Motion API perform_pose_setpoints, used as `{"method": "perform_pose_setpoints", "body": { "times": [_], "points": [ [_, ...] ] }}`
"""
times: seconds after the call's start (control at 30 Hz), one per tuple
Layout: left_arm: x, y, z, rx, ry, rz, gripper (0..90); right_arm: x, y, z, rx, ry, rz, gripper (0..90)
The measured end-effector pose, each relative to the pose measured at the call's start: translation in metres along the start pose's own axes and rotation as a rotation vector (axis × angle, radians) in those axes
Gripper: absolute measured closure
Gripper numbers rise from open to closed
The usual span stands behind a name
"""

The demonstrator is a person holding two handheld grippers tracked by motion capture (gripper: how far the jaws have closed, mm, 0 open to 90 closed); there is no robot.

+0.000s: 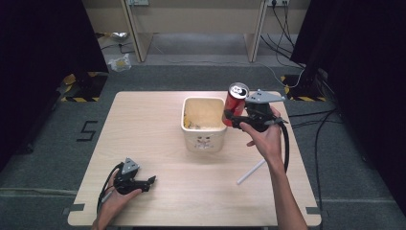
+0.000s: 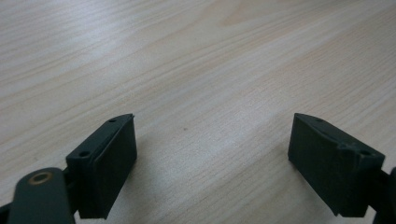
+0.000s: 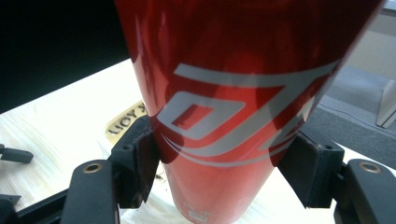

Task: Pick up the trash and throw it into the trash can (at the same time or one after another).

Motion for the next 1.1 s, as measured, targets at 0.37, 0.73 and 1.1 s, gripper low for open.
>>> {"method": "perform_pose_setpoints", "body": {
  "times": [0.37, 0.73, 1.1],
  "points": [
    [0.0, 0.0, 0.0, 0.0, 0.0, -0.001, 14.6, -0.013, 0.017, -0.03, -0.022, 0.041, 0.015, 33.9],
    [0.0, 0.0, 0.0, 0.006, 0.001, 0.001, 14.7, -0.022, 0.02, -0.066, -0.078, 0.059, 0.031, 33.9],
    [0.0, -0.001, 0.0, 0.004, 0.001, -0.001, 14.8, -0.034, 0.011, -0.105, -0.187, 0.102, 0.032, 33.9]
  ]
}}
Point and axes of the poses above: each handheld gripper's, and its own axes: z roughly backward along the jaws, y roughly out of its top, x roughly to its right, the point moved 2 cm from there along -z, roughly forward along the jaws, and after that the axes turned 1 degree about y, right-handed, at the moved point
